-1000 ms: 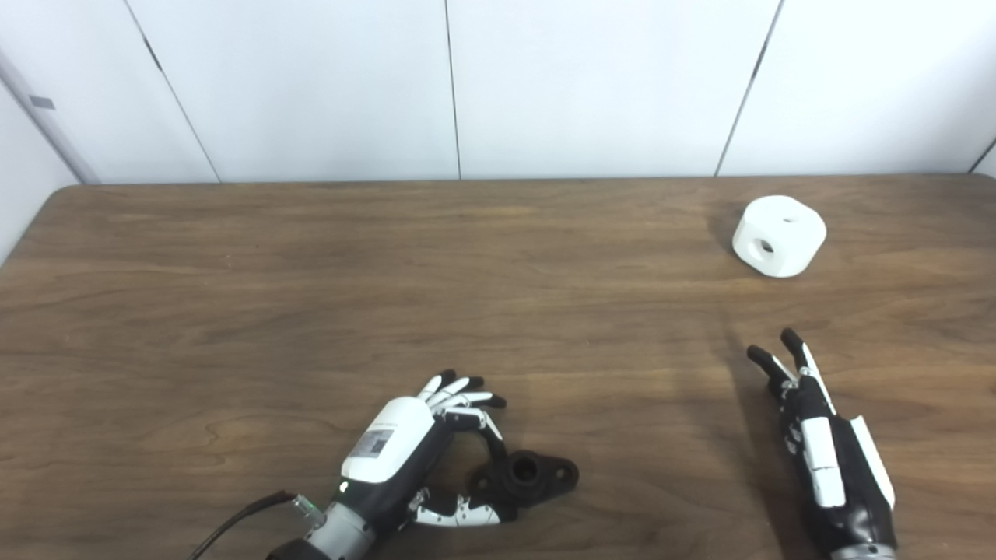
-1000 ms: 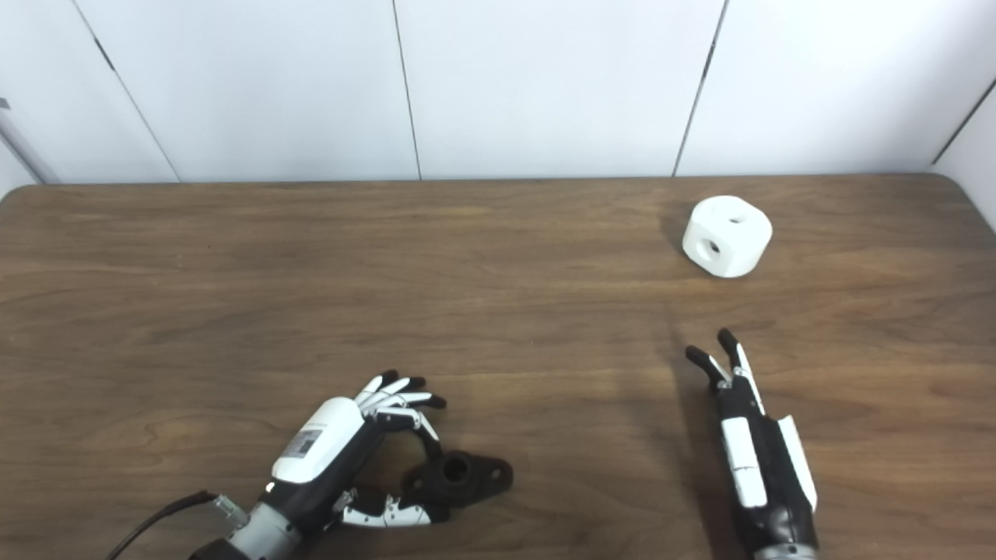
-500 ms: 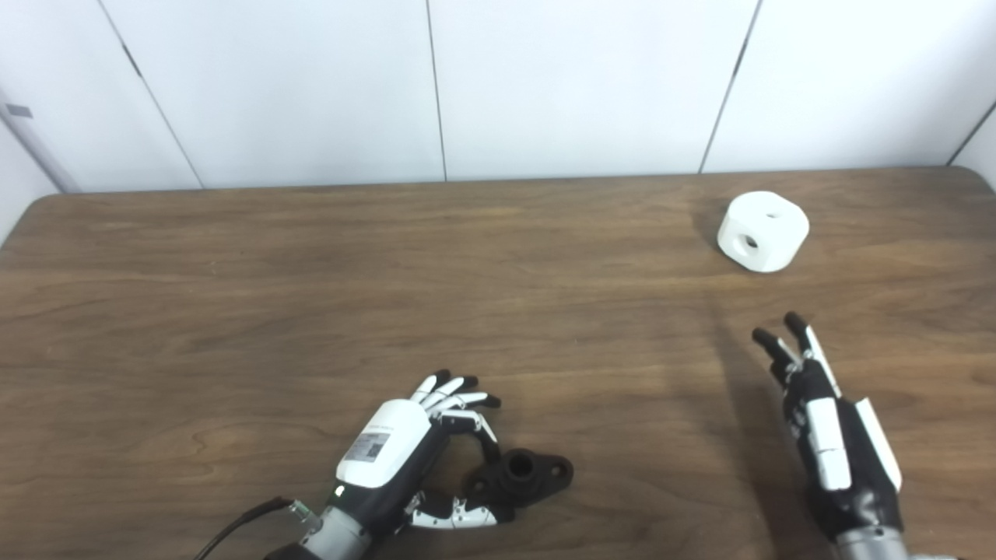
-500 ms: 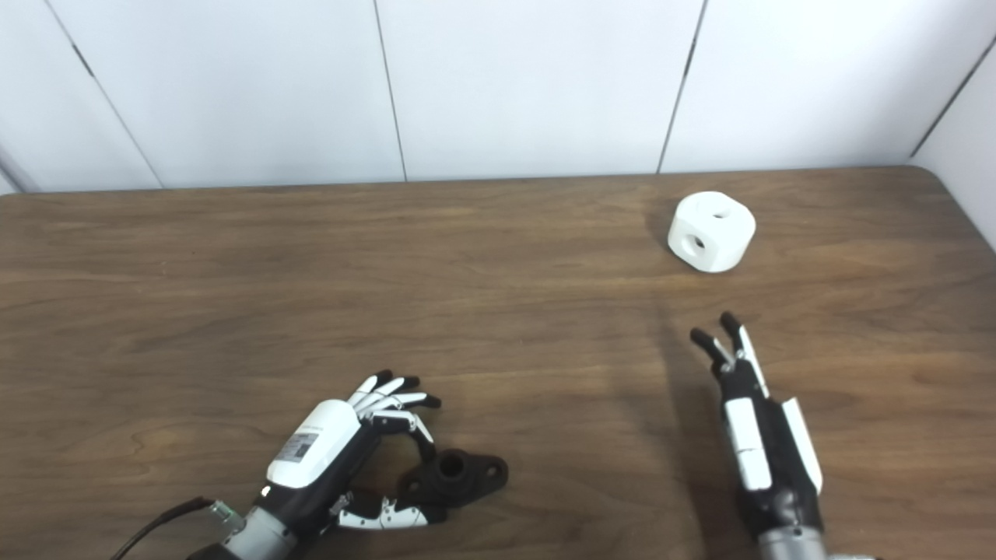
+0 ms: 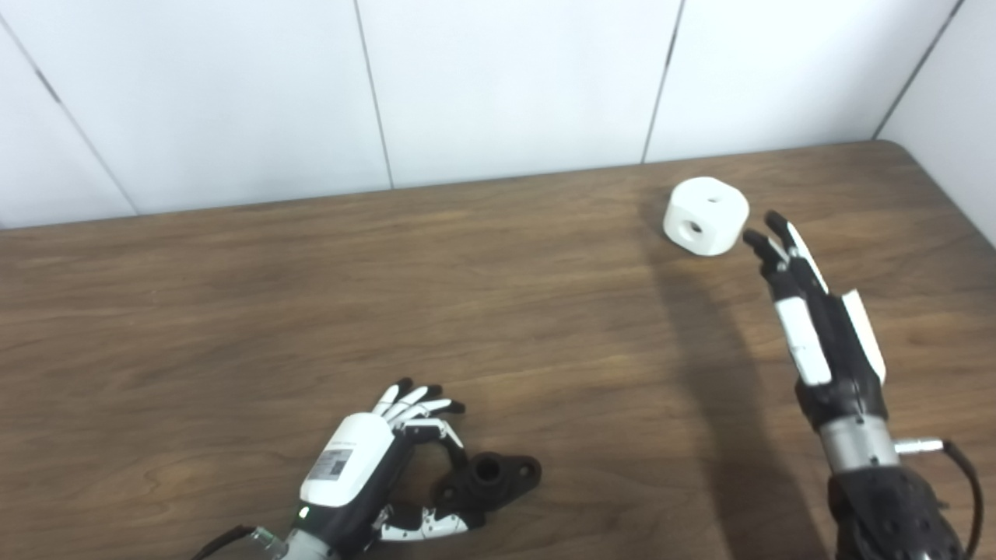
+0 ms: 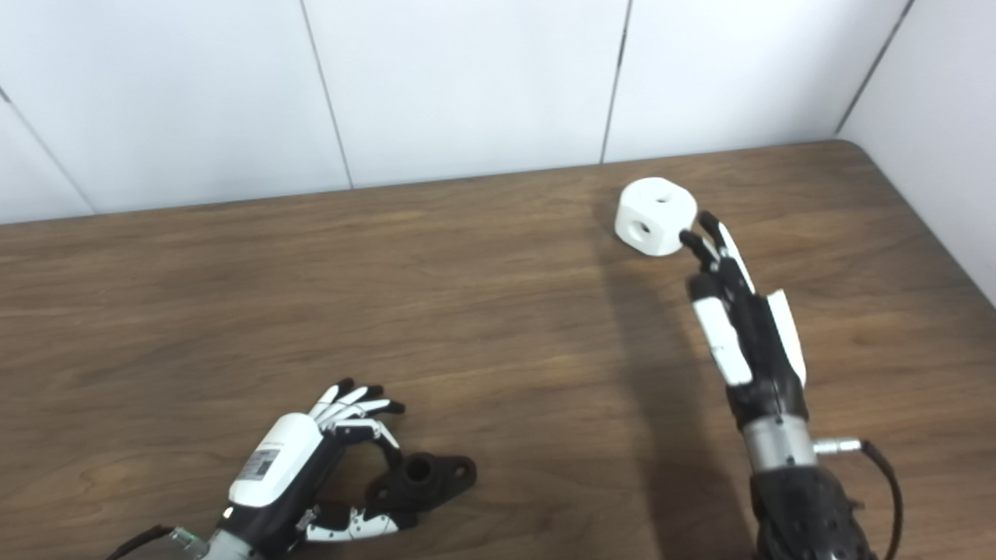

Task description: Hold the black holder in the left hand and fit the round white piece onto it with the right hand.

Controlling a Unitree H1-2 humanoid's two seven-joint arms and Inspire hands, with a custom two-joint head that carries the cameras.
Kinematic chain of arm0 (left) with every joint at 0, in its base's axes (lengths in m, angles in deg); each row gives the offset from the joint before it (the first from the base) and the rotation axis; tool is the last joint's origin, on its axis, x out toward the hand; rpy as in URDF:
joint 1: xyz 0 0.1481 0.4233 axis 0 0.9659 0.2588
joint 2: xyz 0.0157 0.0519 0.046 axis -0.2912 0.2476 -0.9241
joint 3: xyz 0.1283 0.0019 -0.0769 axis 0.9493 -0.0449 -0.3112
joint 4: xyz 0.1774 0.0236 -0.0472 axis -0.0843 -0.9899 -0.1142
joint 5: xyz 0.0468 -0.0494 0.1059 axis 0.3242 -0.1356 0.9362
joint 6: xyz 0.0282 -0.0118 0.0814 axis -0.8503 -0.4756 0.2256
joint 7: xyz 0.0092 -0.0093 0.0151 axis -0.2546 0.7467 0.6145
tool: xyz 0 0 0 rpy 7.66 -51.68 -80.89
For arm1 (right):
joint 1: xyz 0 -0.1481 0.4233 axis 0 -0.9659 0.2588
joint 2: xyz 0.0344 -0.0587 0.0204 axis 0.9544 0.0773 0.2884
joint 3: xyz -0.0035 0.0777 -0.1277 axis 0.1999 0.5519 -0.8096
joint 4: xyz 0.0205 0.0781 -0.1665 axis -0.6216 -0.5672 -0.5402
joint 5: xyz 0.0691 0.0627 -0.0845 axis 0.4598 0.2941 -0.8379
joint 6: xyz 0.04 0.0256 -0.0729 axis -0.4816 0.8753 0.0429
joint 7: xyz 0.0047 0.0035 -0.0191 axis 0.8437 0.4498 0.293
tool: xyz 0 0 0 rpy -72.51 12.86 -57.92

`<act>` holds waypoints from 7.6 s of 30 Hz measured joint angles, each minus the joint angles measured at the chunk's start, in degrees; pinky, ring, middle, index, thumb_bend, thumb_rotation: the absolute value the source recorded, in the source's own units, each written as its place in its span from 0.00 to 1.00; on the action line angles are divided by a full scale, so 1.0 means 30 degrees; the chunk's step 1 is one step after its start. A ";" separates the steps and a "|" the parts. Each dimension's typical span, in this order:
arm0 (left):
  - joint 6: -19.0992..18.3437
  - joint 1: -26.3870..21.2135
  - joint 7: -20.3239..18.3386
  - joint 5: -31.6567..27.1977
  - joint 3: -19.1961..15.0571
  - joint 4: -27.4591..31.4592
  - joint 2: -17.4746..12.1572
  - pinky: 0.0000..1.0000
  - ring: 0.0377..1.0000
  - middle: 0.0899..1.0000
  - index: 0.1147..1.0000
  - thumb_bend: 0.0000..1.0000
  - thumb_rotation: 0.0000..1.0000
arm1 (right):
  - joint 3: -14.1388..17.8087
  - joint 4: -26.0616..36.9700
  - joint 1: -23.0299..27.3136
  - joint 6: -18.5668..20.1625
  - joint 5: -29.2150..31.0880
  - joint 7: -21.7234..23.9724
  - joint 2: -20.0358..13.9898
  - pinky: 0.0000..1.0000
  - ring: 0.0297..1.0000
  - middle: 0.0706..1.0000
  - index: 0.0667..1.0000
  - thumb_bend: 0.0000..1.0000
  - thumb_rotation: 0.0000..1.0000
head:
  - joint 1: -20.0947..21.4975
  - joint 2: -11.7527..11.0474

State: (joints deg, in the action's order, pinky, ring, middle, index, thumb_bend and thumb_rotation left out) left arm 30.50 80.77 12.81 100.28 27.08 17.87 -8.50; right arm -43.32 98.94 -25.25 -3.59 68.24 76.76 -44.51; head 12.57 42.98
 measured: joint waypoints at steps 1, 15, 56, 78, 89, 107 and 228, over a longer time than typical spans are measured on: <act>-0.0022 0.0003 -0.0016 0.0018 -0.0009 0.0022 -0.0003 0.99 0.90 0.79 0.42 0.52 0.05 | 0.0083 0.0125 0.0226 0.0235 -0.0339 -0.0008 -0.0036 0.77 0.90 0.88 0.90 0.69 0.65 | 0.0204 0.0000; -0.0560 0.0001 -0.0677 0.0056 -0.0215 0.0713 -0.0265 0.92 0.87 0.77 0.42 0.52 0.05 | -0.0819 -0.2755 0.4346 0.1041 -0.7486 0.0029 -0.1964 0.99 1.00 0.97 0.94 0.80 0.34 | 0.1524 -0.0323; -0.0668 -0.0070 -0.1321 0.0000 -0.0501 0.1043 -0.0391 0.91 0.88 0.78 0.42 0.52 0.05 | -0.4727 -1.2236 1.1548 0.4702 -0.9858 0.2716 -0.5209 0.90 0.97 0.90 0.75 0.84 0.33 | 0.2169 -0.0850; -0.0754 -0.0070 -0.1468 0.0146 -0.0479 0.1128 -0.0370 0.91 0.88 0.78 0.42 0.52 0.05 | -0.4792 -1.3230 1.1562 0.4755 -1.0213 0.2717 -0.5248 0.85 0.96 0.90 0.68 0.77 0.31 | 0.2140 -0.0850; -0.0777 -0.0078 -0.1486 0.0146 -0.0484 0.1132 -0.0367 0.91 0.87 0.77 0.42 0.52 0.05 | -0.4628 -1.3234 1.1478 0.4351 -0.9965 0.2117 -0.5253 0.80 0.91 0.85 0.61 0.76 0.28 | 0.2169 -0.0791; -0.0766 -0.0083 -0.1455 0.0135 -0.0500 0.1131 -0.0365 0.91 0.87 0.77 0.42 0.52 0.05 | -0.4009 -1.4048 1.1051 0.1863 -0.9177 -0.1208 -0.5153 0.77 0.84 0.74 0.45 0.52 0.14 | 0.2081 -0.0645; -0.3284 -0.1671 -0.1460 0.2445 0.1678 0.0514 0.1447 0.96 0.91 0.79 0.42 0.52 0.05 | -0.7288 0.5533 0.5107 0.1695 -1.1637 1.5037 -0.1769 0.84 0.85 0.73 0.44 0.53 0.14 | -0.4980 0.4336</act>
State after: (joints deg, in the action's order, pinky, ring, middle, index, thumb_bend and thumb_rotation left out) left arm 20.65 75.75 8.43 107.62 32.12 19.42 -4.16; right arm -65.19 115.54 -9.93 1.50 33.33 121.87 -49.81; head -2.37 55.99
